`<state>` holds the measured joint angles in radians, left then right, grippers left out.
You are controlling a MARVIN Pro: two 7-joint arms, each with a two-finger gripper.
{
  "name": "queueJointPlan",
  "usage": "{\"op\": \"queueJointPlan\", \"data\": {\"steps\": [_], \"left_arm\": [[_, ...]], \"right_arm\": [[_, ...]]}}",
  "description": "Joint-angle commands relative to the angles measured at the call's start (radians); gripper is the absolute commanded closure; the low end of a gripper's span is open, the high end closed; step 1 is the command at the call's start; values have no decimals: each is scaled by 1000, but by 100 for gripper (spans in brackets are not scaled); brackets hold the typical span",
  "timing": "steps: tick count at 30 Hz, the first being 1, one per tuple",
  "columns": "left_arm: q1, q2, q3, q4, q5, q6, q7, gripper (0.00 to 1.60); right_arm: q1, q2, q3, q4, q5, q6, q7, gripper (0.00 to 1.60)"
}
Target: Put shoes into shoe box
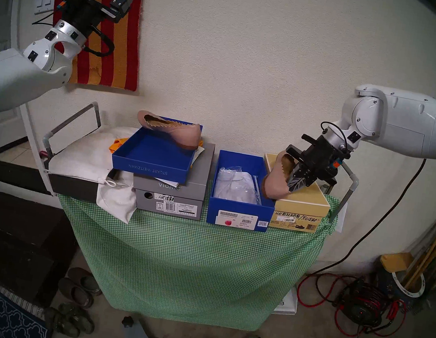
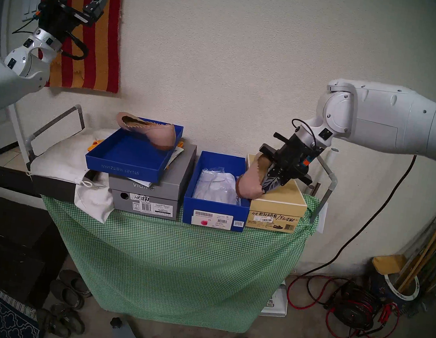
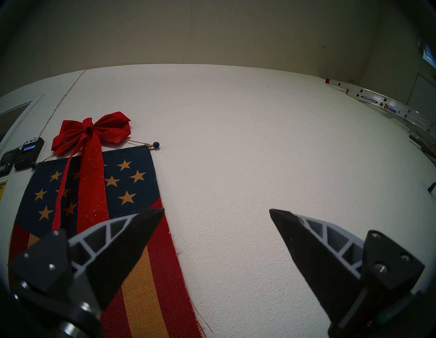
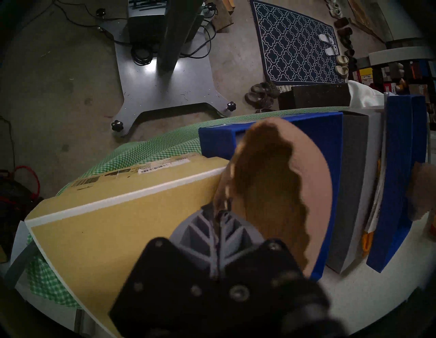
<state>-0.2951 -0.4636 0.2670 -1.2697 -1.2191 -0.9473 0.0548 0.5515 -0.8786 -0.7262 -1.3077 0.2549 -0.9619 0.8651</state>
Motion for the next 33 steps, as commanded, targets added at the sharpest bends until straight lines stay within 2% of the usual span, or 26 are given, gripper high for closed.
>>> {"op": "queueJointPlan", "data": {"steps": [1, 10, 23, 33], "left_arm": [[-2, -2, -1, 2, -1, 0, -3, 0], [-2, -2, -1, 2, -1, 0, -2, 0], [-3, -2, 0, 2, -2, 0, -2, 0], [-3, -2, 1, 2, -2, -1, -2, 0]], "right_arm": [[-22, -21, 38, 46, -18, 2, 45, 160], [-22, -31, 97, 87, -34, 2, 33, 160], [-92, -84, 158, 154, -117, 2, 0, 160], [-116, -119, 203, 175, -131, 2, -8, 160]]}}
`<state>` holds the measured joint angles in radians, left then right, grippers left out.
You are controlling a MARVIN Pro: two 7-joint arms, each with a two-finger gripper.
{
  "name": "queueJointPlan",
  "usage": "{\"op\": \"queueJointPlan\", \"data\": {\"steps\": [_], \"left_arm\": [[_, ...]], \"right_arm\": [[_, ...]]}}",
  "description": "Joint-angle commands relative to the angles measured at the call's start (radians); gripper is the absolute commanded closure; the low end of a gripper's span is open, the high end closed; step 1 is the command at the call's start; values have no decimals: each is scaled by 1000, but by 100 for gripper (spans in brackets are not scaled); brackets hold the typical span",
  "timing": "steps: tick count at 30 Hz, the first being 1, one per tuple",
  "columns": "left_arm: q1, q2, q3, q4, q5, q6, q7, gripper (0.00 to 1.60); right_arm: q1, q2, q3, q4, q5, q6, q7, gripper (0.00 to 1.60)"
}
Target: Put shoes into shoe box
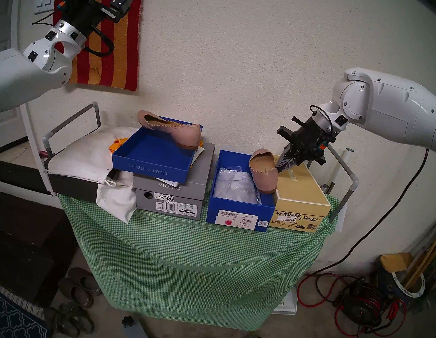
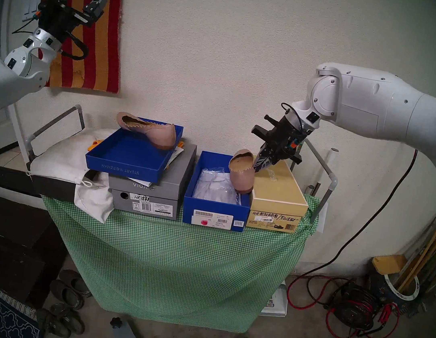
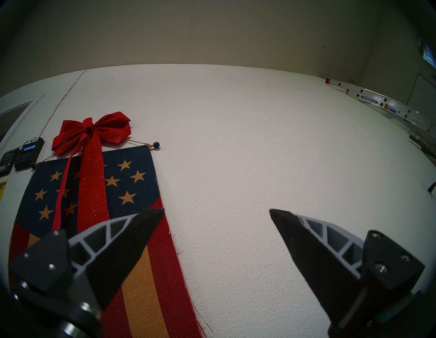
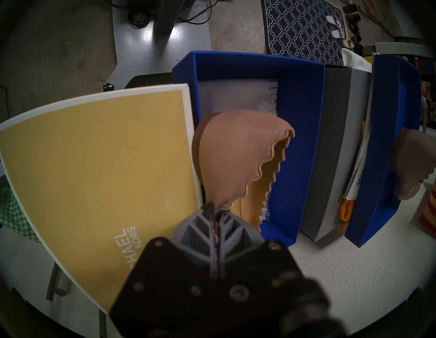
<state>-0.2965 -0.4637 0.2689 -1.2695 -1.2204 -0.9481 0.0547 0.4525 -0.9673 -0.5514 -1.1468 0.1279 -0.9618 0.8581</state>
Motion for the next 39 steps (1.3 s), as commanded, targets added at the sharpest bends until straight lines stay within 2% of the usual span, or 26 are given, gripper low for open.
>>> {"op": "queueJointPlan", "data": {"steps": [1, 10, 22, 35, 39], "left_arm": [[-2, -2, -1, 2, -1, 0, -2, 0], [-2, -2, -1, 2, -1, 0, -2, 0], [-3, -2, 0, 2, -1, 0, -2, 0], [-3, -2, 1, 2, -2, 0, -2, 0], [-3, -2, 1, 2, -1, 0, -2, 0]], "right_arm": [[-19, -33, 31, 14, -6, 2, 0, 160], [-50, -63, 56, 28, -19, 2, 5, 160], [-102, -99, 55, 78, -51, 2, 17, 160], [-77, -119, 46, 96, -24, 2, 65, 160], [-49, -119, 40, 99, -5, 2, 82, 160]]}}
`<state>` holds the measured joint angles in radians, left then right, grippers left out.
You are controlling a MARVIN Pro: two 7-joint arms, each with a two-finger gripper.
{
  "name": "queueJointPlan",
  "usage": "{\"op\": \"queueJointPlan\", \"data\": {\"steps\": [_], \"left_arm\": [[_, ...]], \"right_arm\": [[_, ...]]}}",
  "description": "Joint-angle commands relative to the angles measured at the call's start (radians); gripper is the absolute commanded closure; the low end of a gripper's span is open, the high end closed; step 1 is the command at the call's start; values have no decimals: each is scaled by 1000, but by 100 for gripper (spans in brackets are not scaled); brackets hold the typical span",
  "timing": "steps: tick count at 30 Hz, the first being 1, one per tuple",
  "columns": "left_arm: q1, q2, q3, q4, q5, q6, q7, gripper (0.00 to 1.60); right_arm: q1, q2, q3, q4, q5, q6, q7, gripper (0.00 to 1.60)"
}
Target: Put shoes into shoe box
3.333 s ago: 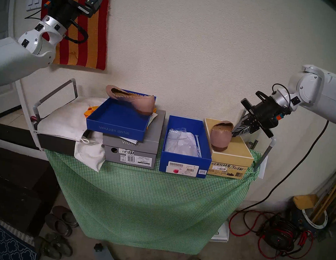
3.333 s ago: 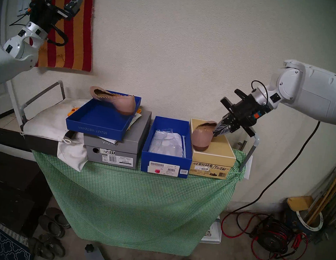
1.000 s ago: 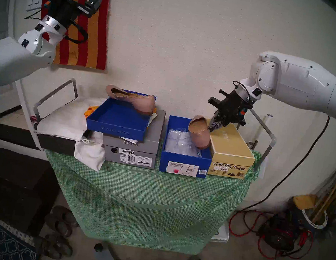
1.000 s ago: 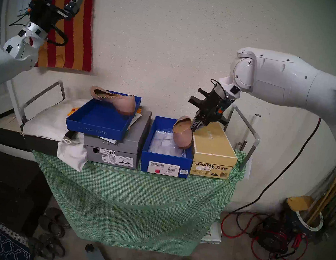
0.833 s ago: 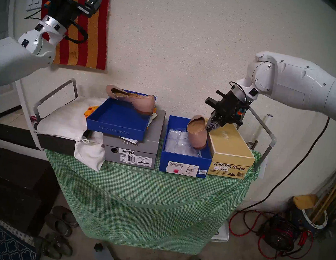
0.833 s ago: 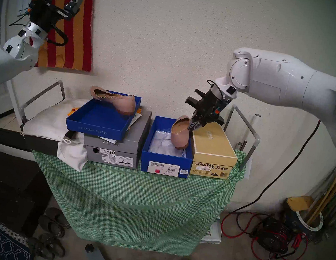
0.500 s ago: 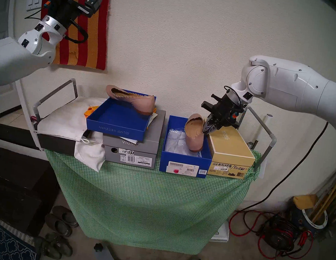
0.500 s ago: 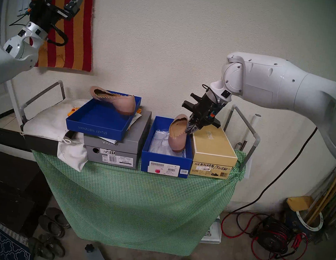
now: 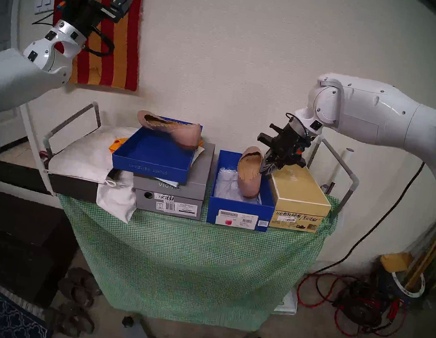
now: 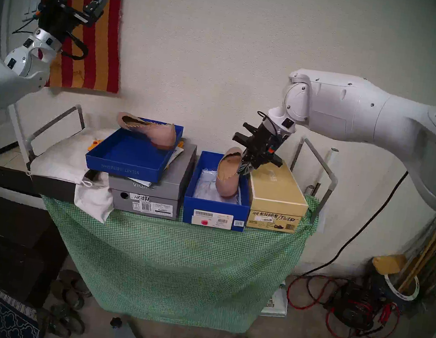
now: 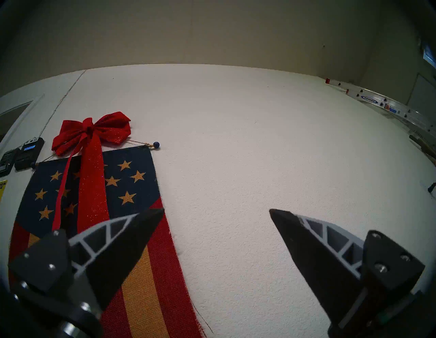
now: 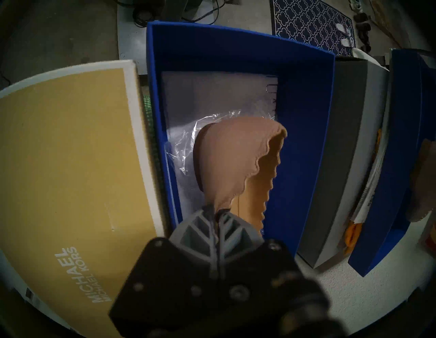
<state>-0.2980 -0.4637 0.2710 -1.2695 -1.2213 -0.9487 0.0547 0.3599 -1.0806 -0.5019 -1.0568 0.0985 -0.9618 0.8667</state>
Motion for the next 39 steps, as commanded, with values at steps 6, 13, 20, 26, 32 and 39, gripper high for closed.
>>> {"op": "queueJointPlan", "data": {"steps": [6, 13, 20, 26, 32, 39], "left_arm": [[-2, -2, -1, 2, 0, 0, -2, 0], [-2, -2, -1, 2, 0, 0, -2, 0], [-2, -2, 0, 2, 0, 0, -2, 0], [-3, -2, 0, 2, -1, 0, -2, 0], [-3, -2, 0, 2, -1, 0, -2, 0], [-3, -2, 1, 2, -1, 0, -2, 0]], "right_arm": [[93, 30, -25, -42, 77, 2, 93, 160], [133, 93, -79, -122, 107, 2, 91, 160], [169, 139, -124, -167, 131, 2, 99, 160], [147, 128, -149, -142, 134, 2, 84, 160], [107, 77, -151, -59, 100, 2, 53, 160], [76, 29, -127, 32, 70, 2, 19, 160]]}}
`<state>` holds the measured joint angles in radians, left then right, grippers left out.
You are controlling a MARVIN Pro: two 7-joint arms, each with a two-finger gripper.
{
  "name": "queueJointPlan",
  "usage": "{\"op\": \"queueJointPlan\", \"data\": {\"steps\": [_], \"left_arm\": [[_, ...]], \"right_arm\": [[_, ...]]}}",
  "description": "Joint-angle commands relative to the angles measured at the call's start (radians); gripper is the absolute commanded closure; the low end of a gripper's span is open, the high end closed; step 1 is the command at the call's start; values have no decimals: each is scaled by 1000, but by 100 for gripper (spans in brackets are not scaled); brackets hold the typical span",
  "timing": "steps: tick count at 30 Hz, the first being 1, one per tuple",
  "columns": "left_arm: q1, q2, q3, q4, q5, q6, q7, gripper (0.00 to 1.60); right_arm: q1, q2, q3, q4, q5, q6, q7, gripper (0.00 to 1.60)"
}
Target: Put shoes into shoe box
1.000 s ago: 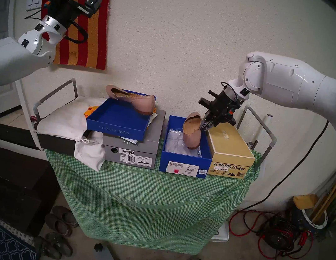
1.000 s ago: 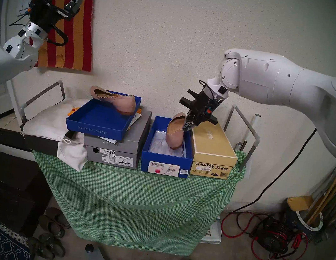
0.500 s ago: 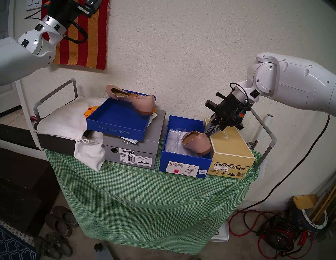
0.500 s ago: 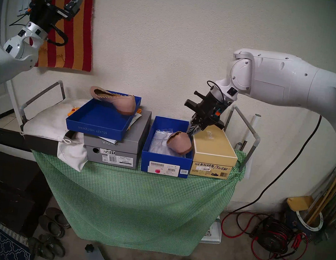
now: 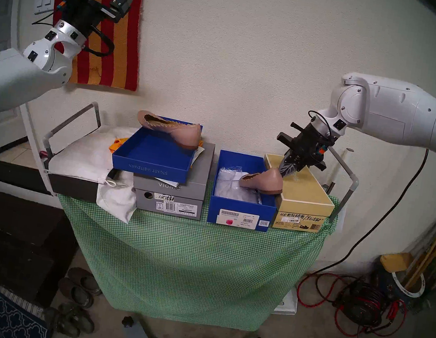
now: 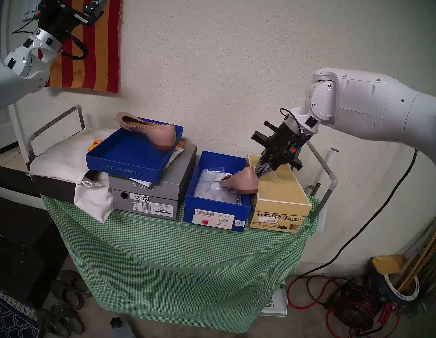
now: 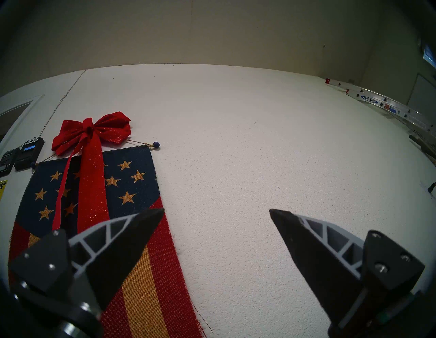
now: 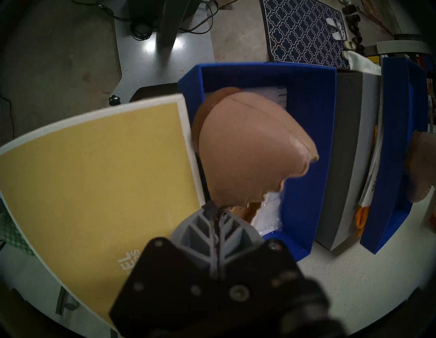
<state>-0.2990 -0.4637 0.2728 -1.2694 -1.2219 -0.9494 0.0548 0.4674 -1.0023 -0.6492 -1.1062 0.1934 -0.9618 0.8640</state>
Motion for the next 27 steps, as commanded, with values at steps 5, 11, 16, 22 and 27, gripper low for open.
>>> {"op": "queueJointPlan", "data": {"steps": [5, 11, 16, 22, 27], "left_arm": [[-2, -2, -1, 2, -1, 0, -2, 0], [-2, -2, -1, 2, -1, 0, -3, 0], [-2, -2, -1, 2, -1, 0, -3, 0], [-3, -2, 0, 2, -2, 0, -3, 0], [-3, -2, 0, 2, -2, 0, -3, 0]], "right_arm": [[-52, -66, 48, 107, -45, 2, 0, 160], [-77, -76, 80, 134, -73, 2, -17, 160], [-75, -80, 113, 151, -92, 2, -26, 160], [-81, -89, 131, 171, -115, 2, -24, 160], [-89, -92, 140, 189, -136, 2, -30, 160]]}}
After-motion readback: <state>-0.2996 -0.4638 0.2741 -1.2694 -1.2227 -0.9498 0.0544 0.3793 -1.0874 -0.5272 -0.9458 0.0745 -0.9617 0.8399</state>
